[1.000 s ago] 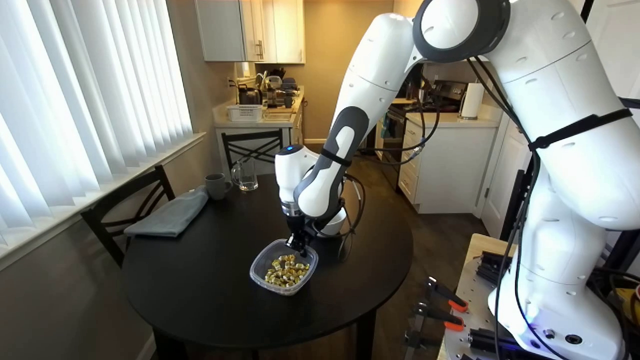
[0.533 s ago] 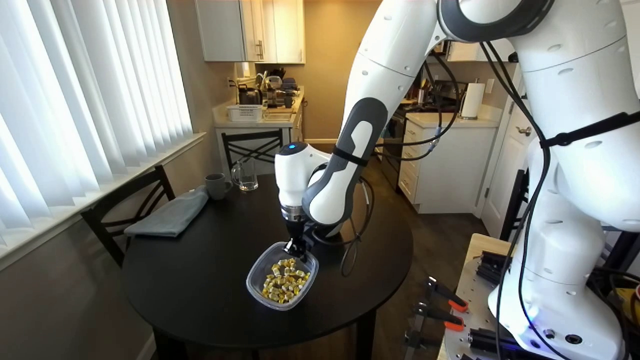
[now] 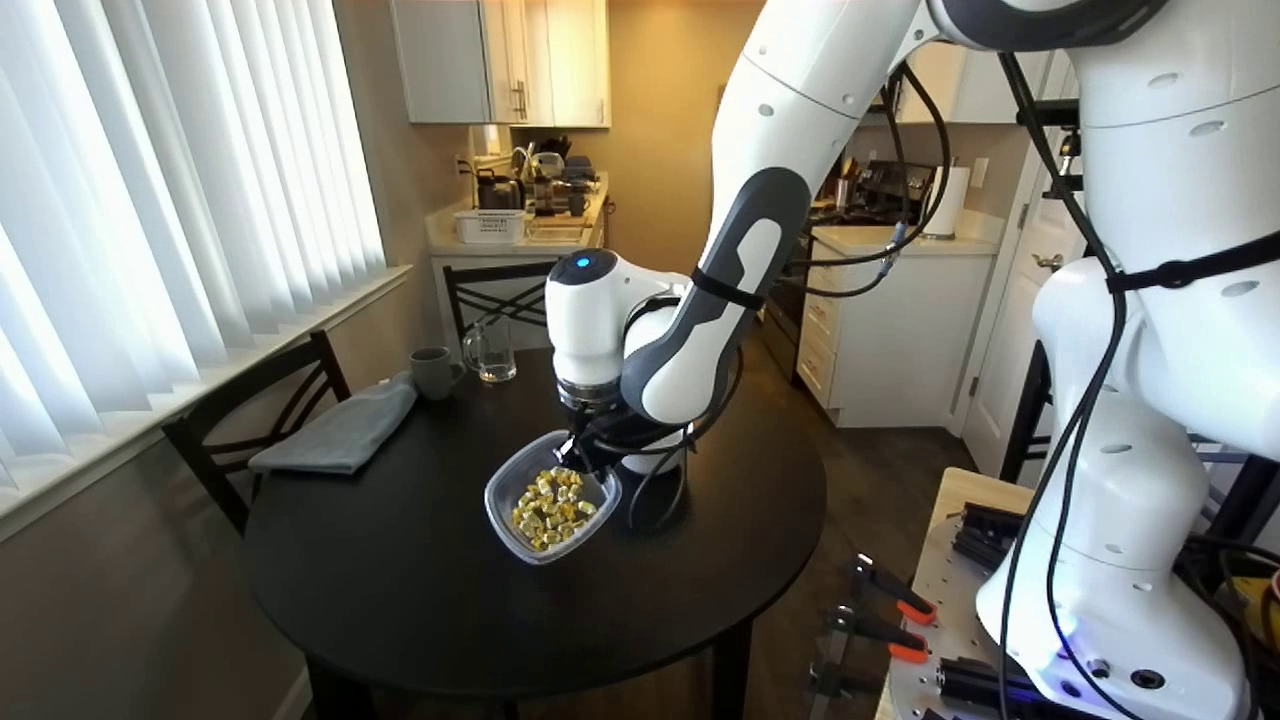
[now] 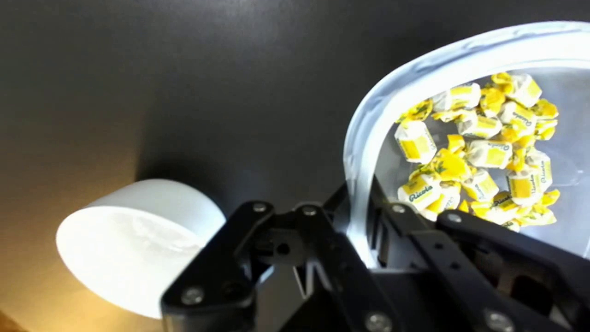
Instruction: Pour the sweets from he left bowl to the right bowl
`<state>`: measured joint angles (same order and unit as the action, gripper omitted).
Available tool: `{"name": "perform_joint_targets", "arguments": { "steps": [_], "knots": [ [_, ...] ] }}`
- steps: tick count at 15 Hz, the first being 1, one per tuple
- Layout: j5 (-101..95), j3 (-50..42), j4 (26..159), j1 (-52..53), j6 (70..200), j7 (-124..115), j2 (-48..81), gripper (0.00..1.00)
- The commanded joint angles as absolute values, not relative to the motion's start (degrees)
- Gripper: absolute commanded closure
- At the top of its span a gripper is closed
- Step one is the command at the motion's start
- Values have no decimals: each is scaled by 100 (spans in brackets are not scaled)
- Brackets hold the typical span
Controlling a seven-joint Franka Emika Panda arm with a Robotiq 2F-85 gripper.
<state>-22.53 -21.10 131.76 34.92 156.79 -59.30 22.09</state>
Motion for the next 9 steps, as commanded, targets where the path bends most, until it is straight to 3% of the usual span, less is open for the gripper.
{"name": "perform_joint_targets", "arguments": {
  "steps": [1,2,9],
  "knots": [
    [-3106,-3013,13166,4292,15095,-7386,1929,96],
    [-3323,-3204,13112,4461,14865,-7717,1920,96],
    [-4622,-1744,12648,2772,12584,-8497,1388,96]
  ]
}}
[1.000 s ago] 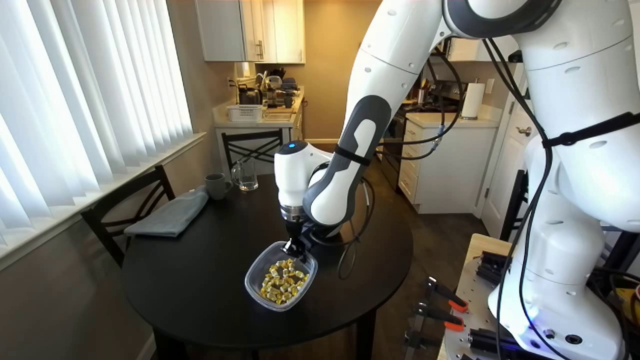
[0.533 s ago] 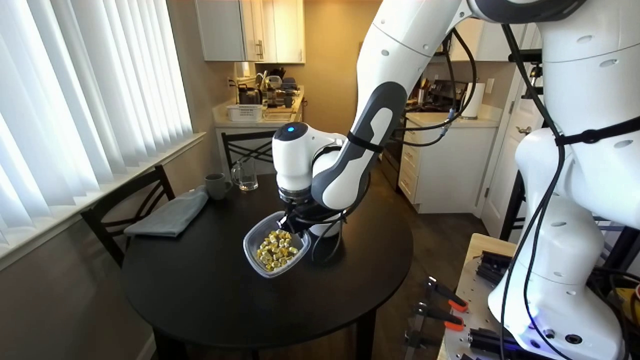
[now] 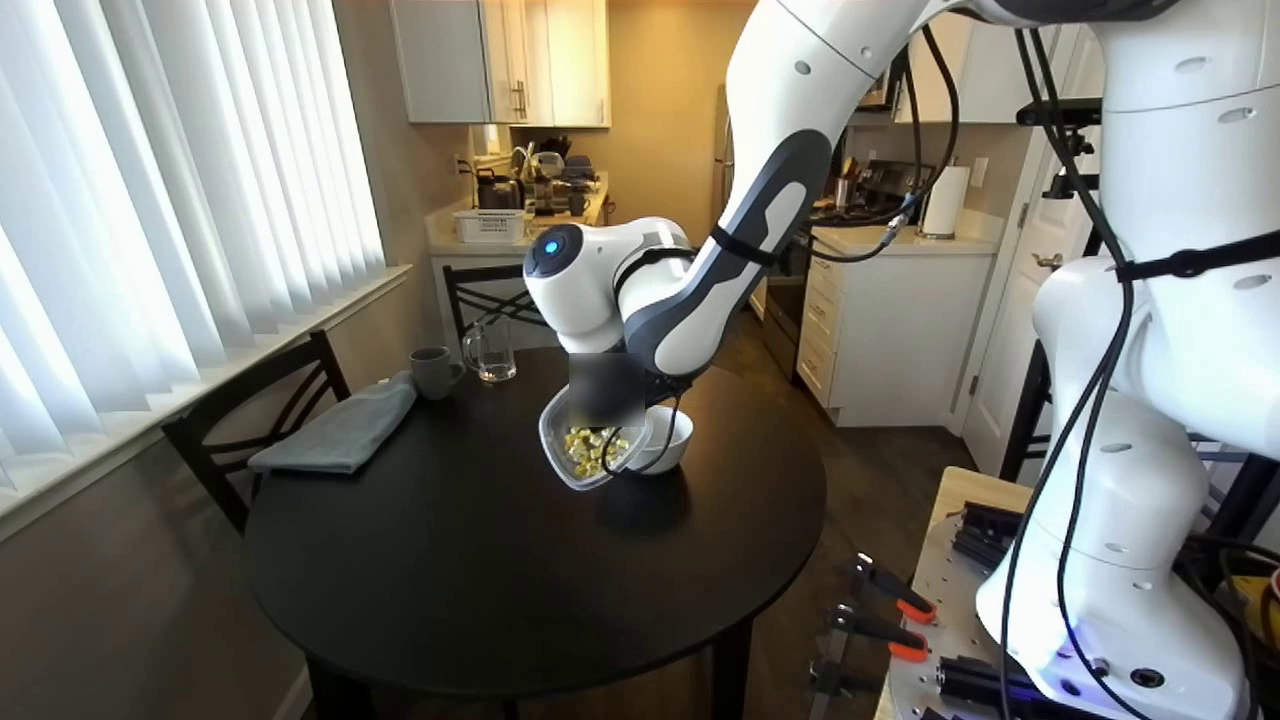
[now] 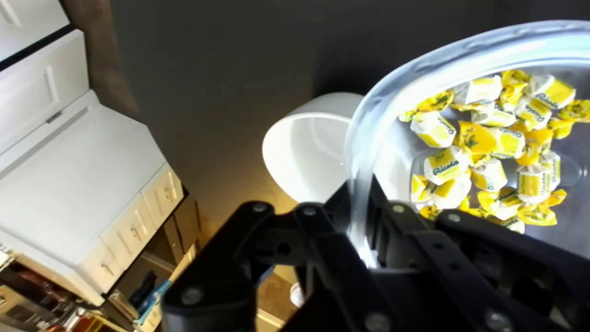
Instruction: Pour the sweets from he left bowl to the right bowl
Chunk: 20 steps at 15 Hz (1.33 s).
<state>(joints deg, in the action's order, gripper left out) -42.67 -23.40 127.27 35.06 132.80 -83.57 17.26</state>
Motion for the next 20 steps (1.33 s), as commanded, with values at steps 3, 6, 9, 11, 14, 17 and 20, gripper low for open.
{"name": "perform_joint_targets", "arguments": {
  "steps": [3,6,9,11,14,17,20],
  "knots": [
    [-4706,-1180,12349,1977,11897,-8361,1298,96],
    [-4639,-831,11986,1419,11399,-8258,1367,96],
    [-4609,-655,11558,1075,10887,-8287,1635,96],
    [-4587,-578,11372,928,10616,-8289,1782,96],
    [-4558,-525,11066,800,10247,-8339,2126,96],
    [-4519,-516,10733,754,9908,-8356,2526,96],
    [-4489,-504,10467,765,9653,-8351,2802,96]
  ]
}}
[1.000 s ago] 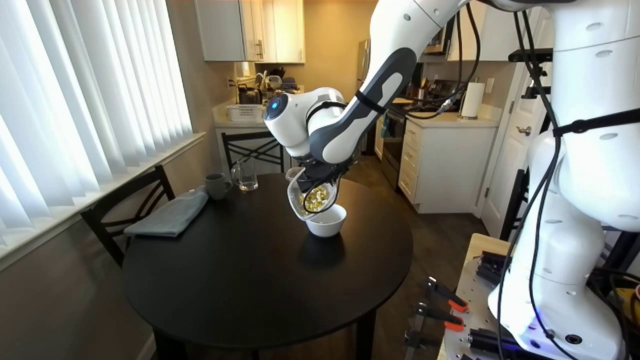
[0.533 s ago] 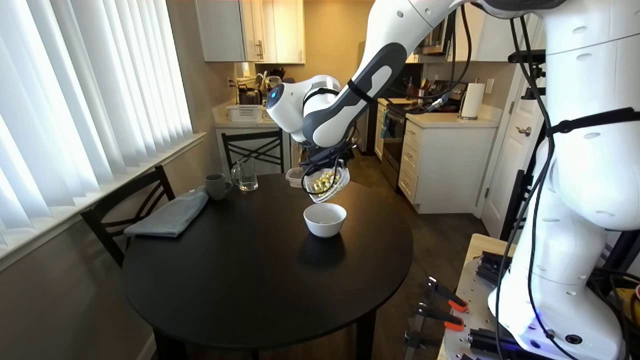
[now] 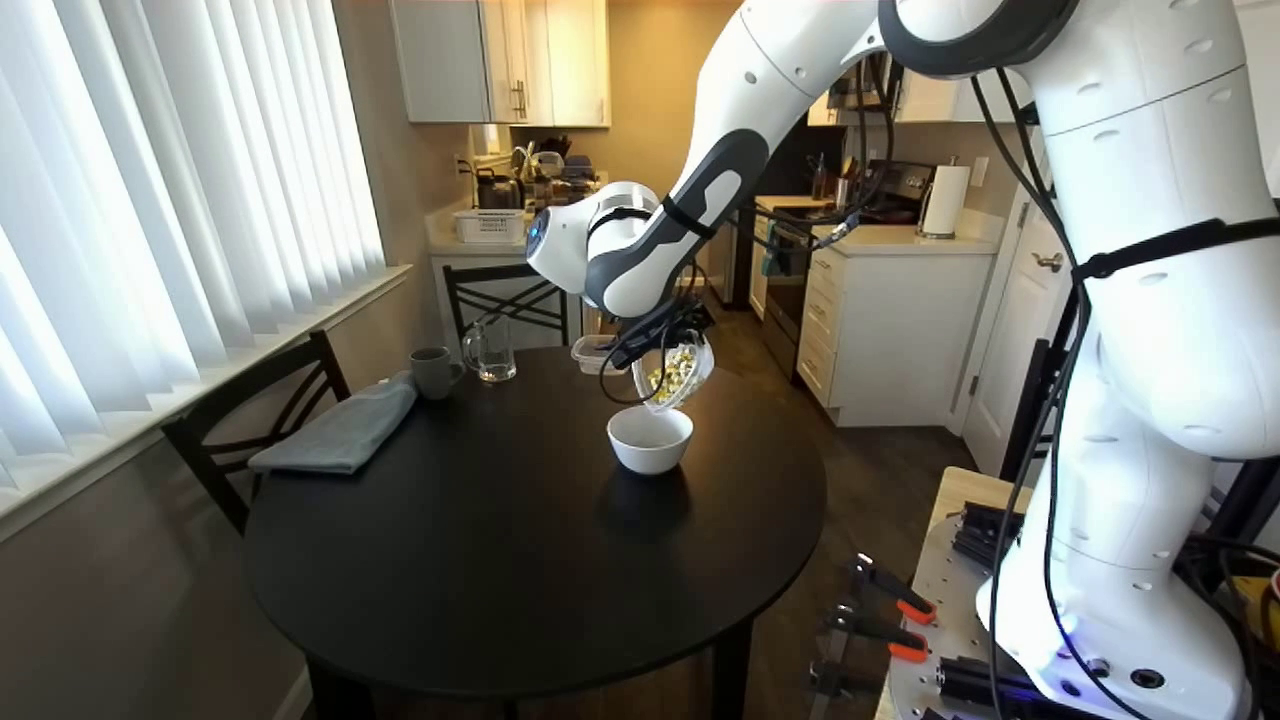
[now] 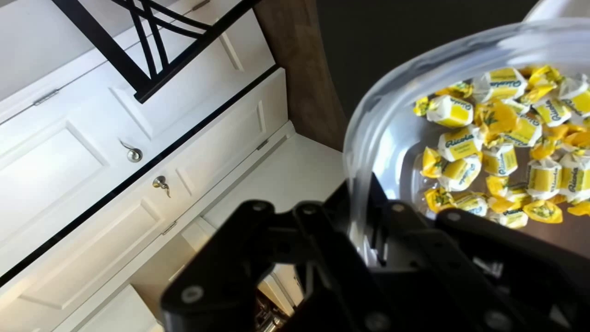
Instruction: Pour the sweets from he left bowl to the right bowl
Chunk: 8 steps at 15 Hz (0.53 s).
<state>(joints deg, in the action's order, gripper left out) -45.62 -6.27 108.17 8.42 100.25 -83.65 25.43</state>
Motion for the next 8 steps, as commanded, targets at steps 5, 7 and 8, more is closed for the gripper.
{"name": "perform_joint_targets", "arguments": {
  "steps": [5,7,8],
  "knots": [
    [-4558,-478,10226,874,9217,-8590,2996,96],
    [-4582,-460,10159,900,9017,-8708,3013,96],
    [-4584,-447,10129,907,8927,-8766,3018,96]
  ]
}}
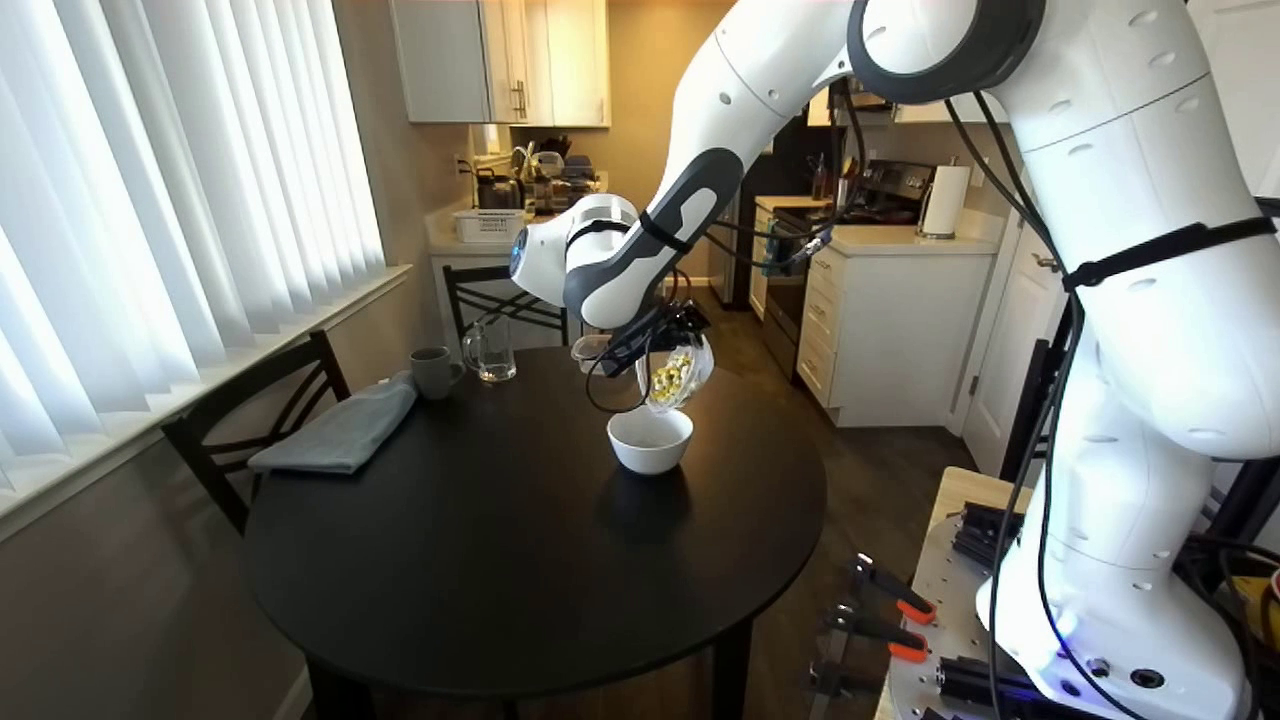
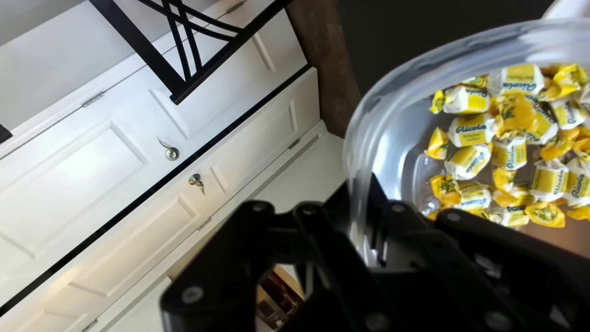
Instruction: Pour the sweets from he left bowl to the right bowl
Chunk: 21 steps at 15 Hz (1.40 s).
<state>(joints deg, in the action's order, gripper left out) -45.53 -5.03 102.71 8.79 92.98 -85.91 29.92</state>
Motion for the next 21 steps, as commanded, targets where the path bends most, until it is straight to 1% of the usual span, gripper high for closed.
{"name": "perform_joint_targets", "arguments": {
  "steps": [1,12,21],
  "knots": [
    [-4589,-438,10095,921,8822,-8814,3030,96],
    [-4692,-361,9387,1046,7619,-9142,3580,96],
    [-4864,-459,7809,1178,6575,-8937,4838,96]
  ]
}}
